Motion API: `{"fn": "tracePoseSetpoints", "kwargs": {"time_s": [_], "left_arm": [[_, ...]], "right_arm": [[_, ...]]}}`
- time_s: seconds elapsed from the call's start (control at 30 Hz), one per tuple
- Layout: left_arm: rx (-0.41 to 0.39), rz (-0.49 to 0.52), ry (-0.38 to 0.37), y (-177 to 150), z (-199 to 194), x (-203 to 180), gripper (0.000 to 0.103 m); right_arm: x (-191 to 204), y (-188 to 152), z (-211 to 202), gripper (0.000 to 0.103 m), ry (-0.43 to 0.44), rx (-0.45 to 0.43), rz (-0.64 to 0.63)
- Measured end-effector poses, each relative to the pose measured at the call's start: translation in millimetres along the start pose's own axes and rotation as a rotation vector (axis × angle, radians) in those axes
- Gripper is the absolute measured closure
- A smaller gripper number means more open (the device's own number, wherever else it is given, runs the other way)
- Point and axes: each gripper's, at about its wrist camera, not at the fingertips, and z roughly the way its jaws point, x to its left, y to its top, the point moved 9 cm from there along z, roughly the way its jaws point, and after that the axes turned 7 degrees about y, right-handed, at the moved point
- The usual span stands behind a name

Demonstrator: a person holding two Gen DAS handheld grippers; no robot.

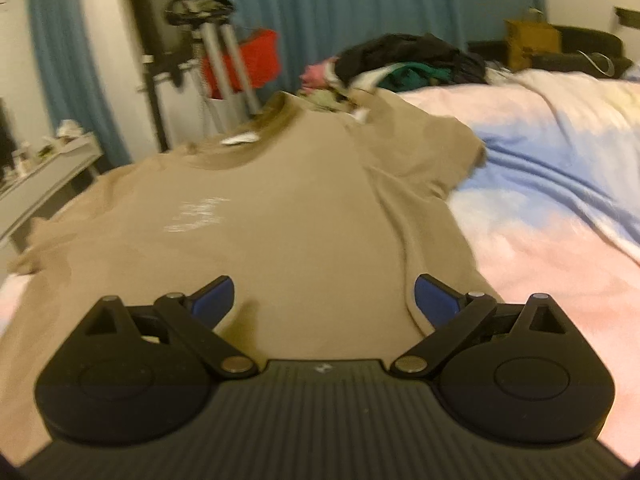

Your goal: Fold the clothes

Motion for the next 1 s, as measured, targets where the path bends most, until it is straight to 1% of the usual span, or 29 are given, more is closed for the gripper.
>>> {"fn": "tracePoseSetpoints", "kwargs": {"time_s": [0.03, 0.07, 0.1, 0.17, 0.2, 0.27, 0.33, 0.37, 0.47, 0.5, 0.53, 0.57, 0.67, 0.73, 0.8, 0.9, 0.97, 1.0], "left_arm": [[-0.01, 0.007, -0.032, -2.7, -13.6, -11.9, 0.01], [-0.019, 0.014, -0.061, -5.6, -26.7, -22.6, 0.007], [-0.026, 0.022, -0.081, -9.5, -37.3, -28.7, 0.003], [-0.028, 0.049, -0.104, -16.3, -51.5, -35.7, 0.002], [-0.03, 0.06, -0.108, -18.5, -56.5, -36.4, 0.002], [-0.051, 0.062, -0.087, -19.0, -60.7, -28.8, 0.001], [-0.07, 0.061, -0.075, -19.4, -63.2, -19.4, 0.001], [-0.078, 0.061, -0.068, -19.4, -62.0, -14.6, 0.001], [-0.082, 0.053, -0.036, -22.4, -52.2, 2.3, 0.001], [-0.075, 0.037, -0.033, -23.2, -47.3, 10.4, 0.001], [-0.065, 0.016, -0.025, -24.6, -41.0, 18.7, 0.001], [-0.052, 0.003, 0.0, -26.9, -32.3, 27.2, 0.001], [-0.015, -0.047, 0.067, -34.6, -4.9, 51.1, 0.002], [0.01, -0.091, 0.101, -39.9, 13.9, 64.8, 0.002], [0.022, -0.129, 0.116, -40.7, 28.6, 75.3, 0.003], [0.02, -0.172, 0.16, -40.7, 49.9, 90.9, 0.003], [0.023, -0.201, 0.182, -42.8, 64.1, 100.5, 0.003], [0.034, -0.221, 0.184, -44.8, 72.6, 104.4, 0.003]], "right_arm": [[9.0, 0.6, -7.3, 0.005, 0.027, -0.003, -0.024], [17.9, 1.2, -14.7, 0.005, 0.053, -0.005, -0.048], [26.9, 1.8, -22.1, 0.005, 0.08, -0.008, -0.072], [48.1, 1.8, -28.3, 0.006, 0.13, 0.004, -0.131], [58.8, 1.6, -31.2, 0.009, 0.155, 0.01, -0.161], [80.0, 1.2, -37.2, 0.012, 0.205, 0.024, -0.22], [100.8, 4.7, -28.0, 0.017, 0.242, 0.048, -0.262], [111.1, 8.3, -20.1, 0.018, 0.258, 0.061, -0.275], [150.5, 27.3, 19.2, 0.018, 0.31, 0.106, -0.285], [167.1, 34.2, 35.2, 0.018, 0.329, 0.126, -0.283], [187.1, 42.4, 53.6, 0.018, 0.347, 0.141, -0.294], [207.5, 50.7, 72.3, 0.018, 0.365, 0.155, -0.307], [273.4, 63.4, 121.2, 0.018, 0.414, 0.192, -0.367], [318.1, 67.4, 155.8, 0.02, 0.454, 0.223, -0.374], [363.0, 63.5, 189.5, 0.021, 0.485, 0.245, -0.402], [412.2, 48.3, 232.5, 0.021, 0.491, 0.272, -0.479], [431.2, 34.6, 256.8, 0.021, 0.483, 0.295, -0.508], [440.2, 27.6, 268.9, 0.023, 0.479, 0.308, -0.522]]}}
